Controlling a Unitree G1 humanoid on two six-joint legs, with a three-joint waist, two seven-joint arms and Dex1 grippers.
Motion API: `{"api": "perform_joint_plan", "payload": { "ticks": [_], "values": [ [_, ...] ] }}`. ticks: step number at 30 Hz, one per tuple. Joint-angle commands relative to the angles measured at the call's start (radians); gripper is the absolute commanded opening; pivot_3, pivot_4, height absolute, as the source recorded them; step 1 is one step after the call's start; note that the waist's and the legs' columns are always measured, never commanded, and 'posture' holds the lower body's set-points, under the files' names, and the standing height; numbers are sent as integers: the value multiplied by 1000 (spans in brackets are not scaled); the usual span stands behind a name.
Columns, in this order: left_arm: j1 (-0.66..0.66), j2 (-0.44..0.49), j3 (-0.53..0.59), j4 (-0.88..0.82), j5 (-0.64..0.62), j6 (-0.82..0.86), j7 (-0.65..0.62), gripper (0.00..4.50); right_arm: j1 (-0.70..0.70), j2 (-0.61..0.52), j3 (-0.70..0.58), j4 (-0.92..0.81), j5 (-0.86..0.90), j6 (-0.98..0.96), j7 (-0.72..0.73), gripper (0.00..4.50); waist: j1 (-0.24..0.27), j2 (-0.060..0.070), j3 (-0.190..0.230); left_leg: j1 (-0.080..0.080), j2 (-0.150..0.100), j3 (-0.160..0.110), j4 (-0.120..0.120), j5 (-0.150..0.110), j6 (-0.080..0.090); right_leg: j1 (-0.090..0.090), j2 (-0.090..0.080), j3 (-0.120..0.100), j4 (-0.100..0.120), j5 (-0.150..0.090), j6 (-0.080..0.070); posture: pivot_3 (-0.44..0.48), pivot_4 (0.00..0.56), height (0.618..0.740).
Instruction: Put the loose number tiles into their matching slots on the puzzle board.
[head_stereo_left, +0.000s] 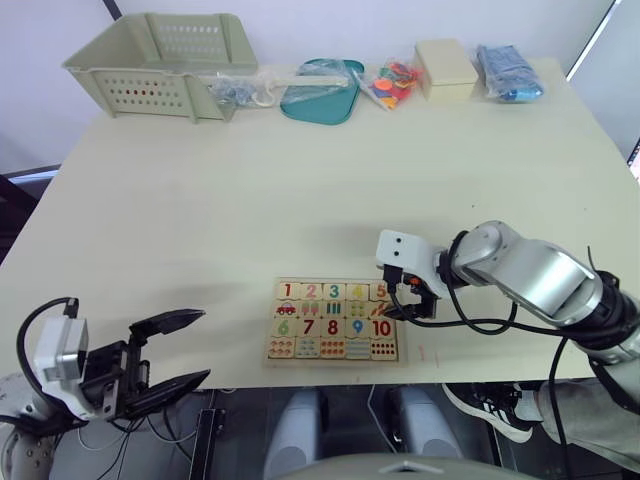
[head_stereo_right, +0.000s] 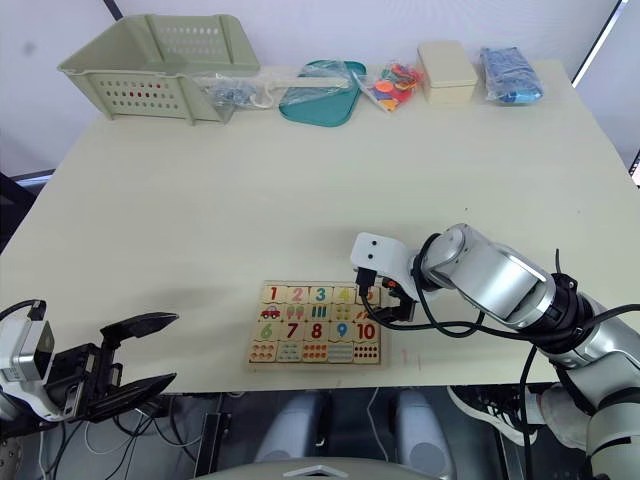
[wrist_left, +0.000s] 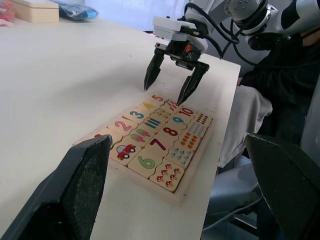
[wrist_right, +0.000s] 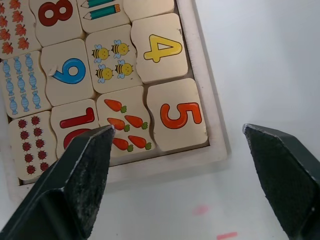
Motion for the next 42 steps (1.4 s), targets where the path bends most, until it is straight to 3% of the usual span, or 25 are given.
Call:
{"api": "perform_joint_plan", "payload": {
  "ticks": [1,6,7,9,11,12,15,18,42],
  "values": [
    [5,6,25,-14,-6,3,-5,4500,67,-6,-163,-38,43,-134,29,4422,2,0,0,0,0,0,0,0,0,0,0,0,0,0,0,0,150,740],
    [0,8,26,-8,-5,5,-7,4500,153,10,-286,11,88,-261,76,4422,0,-1,0,0,0,0,1,0,0,1,0,0,1,0,0,0,150,740],
    [-1,8,26,-7,-5,6,-7,4500,155,18,-297,31,91,-275,82,4199,-2,0,0,1,0,0,1,0,0,1,1,0,1,0,0,0,150,740],
    [-5,10,25,-4,-4,8,-10,4500,151,30,-304,66,91,-290,90,3647,-2,0,0,1,0,1,1,0,0,1,1,1,2,0,0,0,150,740],
    [-11,12,23,-1,-3,10,-12,4500,149,35,-291,99,76,-320,103,2750,-1,0,0,2,0,1,1,0,0,1,2,1,3,0,0,0,150,740],
    [-15,12,22,0,-2,11,-13,4500,149,39,-281,120,66,-331,107,2033,-1,0,0,2,0,1,2,0,0,1,1,1,3,0,0,0,150,740],
    [-21,14,20,2,0,14,-16,4500,155,38,-248,159,34,-373,123,925,0,-1,0,1,0,1,2,0,0,1,1,1,3,0,0,0,150,740],
    [-23,13,21,1,1,16,-17,4500,157,38,-226,187,7,-399,136,156,-1,0,0,1,0,1,2,0,0,1,1,1,3,0,0,0,150,740],
    [-21,9,27,7,9,12,-24,4500,185,57,-166,233,-125,-488,182,156,0,0,0,1,0,1,3,0,0,1,1,1,4,0,0,0,150,740]
  ]
}}
